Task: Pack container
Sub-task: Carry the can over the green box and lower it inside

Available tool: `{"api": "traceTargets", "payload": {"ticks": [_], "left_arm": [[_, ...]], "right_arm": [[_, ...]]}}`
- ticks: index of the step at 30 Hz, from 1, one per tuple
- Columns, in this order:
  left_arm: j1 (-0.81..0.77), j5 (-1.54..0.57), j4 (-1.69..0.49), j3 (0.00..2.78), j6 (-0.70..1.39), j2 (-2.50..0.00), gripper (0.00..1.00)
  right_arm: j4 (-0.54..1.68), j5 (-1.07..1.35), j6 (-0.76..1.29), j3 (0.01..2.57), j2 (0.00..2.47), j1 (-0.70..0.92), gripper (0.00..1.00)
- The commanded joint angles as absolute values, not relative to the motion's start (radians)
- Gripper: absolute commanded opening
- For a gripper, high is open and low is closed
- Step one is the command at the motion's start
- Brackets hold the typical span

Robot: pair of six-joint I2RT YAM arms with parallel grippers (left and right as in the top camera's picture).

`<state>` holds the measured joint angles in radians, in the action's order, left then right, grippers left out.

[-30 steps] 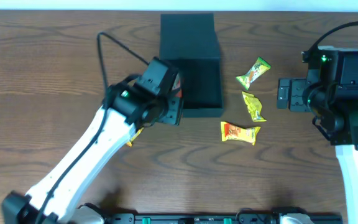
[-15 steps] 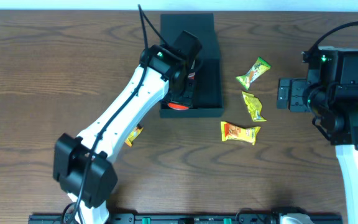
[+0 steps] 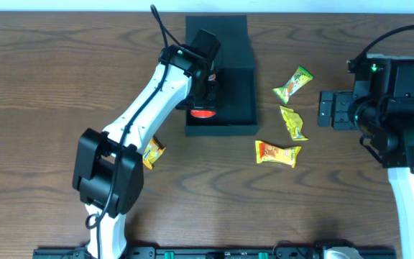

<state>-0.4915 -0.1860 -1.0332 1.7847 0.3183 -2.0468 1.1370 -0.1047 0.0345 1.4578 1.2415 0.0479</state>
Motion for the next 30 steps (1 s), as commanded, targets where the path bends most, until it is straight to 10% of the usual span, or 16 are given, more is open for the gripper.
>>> {"api": "traceTargets", "payload": {"ticks": [1,30], "left_arm": [[-0.492,-0.208,-1.032,1.811,0.349,-2.073,0.30],[-0.518,-0.146,-1.118,1.811,0.355,-2.087,0.31]], "right_arm": [[1.142,-0.093,0.048,1.470,1.239,0.044,0.99],[1.144,-0.094,0.048,1.470,1.239,0.044,0.99]]}}
